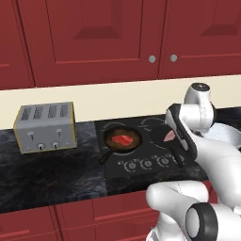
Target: Place one of the steaks on the plate and the other in the bowl. Then place the bowl in the fridge.
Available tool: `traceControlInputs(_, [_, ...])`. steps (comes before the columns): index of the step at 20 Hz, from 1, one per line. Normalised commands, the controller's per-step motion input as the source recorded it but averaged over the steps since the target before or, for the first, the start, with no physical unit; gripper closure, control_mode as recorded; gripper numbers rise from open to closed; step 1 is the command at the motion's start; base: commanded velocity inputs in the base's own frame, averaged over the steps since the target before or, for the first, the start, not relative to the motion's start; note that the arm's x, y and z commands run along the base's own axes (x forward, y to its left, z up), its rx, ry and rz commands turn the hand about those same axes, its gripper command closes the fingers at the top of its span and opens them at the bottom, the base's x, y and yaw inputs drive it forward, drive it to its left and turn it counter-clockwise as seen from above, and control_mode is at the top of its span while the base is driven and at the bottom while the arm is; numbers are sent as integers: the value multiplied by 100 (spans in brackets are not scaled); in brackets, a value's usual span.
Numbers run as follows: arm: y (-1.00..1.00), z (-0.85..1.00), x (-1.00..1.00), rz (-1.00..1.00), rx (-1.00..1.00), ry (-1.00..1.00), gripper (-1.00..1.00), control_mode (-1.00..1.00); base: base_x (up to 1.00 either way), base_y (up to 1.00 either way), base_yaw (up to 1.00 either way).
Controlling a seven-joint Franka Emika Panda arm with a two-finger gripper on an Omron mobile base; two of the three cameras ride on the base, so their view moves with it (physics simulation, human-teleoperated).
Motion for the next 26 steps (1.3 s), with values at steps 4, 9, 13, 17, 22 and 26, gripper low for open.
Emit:
traceControlInputs(4, [-5, -22, 29, -7, 0, 0, -100, -100, 0, 0, 0])
traceControlInputs(9, [-2, -20, 34, -4, 0, 0, -100, -100, 0, 0, 0])
traceControlInputs(13, [-7, -10, 37, -4, 1, 0, -100, -100, 0, 0, 0])
traceControlInputs(17, [-6, -5, 31, -3, 2, 0, -100, -100, 0, 0, 0])
traceControlInputs(22, [-9, -1, 15, -1, 4, 0, -100, -100, 0, 0, 0])
traceControlInputs(26, [-8, -7, 10, 0, 3, 0, -100, -100, 0, 0, 0])
